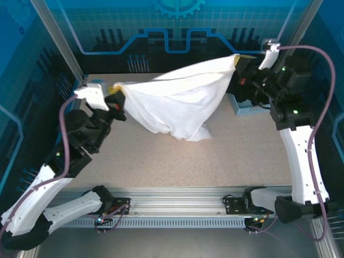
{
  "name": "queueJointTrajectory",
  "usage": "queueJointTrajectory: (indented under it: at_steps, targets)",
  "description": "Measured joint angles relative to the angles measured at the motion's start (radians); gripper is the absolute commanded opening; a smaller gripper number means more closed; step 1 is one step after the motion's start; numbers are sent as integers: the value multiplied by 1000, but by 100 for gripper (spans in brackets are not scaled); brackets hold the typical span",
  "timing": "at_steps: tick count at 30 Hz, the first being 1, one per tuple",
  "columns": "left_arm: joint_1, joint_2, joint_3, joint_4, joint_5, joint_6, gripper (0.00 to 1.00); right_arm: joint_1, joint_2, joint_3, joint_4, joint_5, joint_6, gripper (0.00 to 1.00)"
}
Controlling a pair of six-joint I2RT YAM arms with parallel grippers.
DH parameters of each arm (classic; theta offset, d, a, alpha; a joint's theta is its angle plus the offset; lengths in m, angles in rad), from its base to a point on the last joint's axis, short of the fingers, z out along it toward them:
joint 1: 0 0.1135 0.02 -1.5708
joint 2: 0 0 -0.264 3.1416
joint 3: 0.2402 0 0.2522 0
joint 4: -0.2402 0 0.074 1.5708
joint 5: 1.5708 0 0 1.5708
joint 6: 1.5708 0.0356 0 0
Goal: Fold the inside-out t-shirt
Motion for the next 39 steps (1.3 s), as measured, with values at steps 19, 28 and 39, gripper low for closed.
queueJointTrajectory:
  at_steps: [19,28,39]
  targets:
    - [115,171,494,-227,63,42,0,0,-161,158,-73,3,-8,0]
    - [399,378,653,-300,136,10,0,1,-153,149,-22,33,-32,0]
    - [480,914,1085,-473,279,-29,0,0,457,492,-59,48,1,0]
